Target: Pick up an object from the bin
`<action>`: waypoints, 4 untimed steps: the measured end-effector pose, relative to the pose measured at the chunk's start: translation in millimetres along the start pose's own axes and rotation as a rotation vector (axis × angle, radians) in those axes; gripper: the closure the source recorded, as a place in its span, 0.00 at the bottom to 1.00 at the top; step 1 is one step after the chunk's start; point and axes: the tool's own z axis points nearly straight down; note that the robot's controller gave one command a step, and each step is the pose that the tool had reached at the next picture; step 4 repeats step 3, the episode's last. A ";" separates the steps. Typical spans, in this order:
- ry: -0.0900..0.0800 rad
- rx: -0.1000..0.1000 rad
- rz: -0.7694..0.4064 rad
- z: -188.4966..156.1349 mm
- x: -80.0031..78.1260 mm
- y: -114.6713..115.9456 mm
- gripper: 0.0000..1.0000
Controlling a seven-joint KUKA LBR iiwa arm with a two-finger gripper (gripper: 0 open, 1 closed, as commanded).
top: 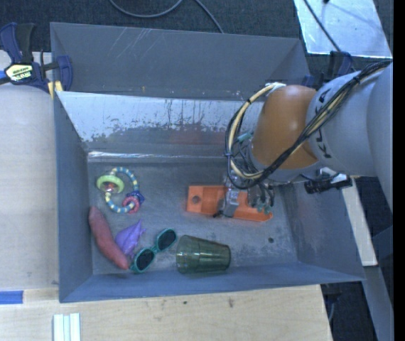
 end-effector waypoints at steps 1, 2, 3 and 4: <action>0.000 0.000 0.000 0.0 0.0 0.0 1.00; -0.001 0.000 -0.001 -1.7 0.3 0.0 1.00; 0.002 0.000 -0.001 -9.9 1.2 -0.2 1.00; 0.002 0.000 -0.001 -9.9 1.2 -0.2 1.00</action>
Offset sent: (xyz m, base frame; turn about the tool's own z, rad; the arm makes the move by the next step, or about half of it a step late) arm -0.0002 0.0002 0.0171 0.0000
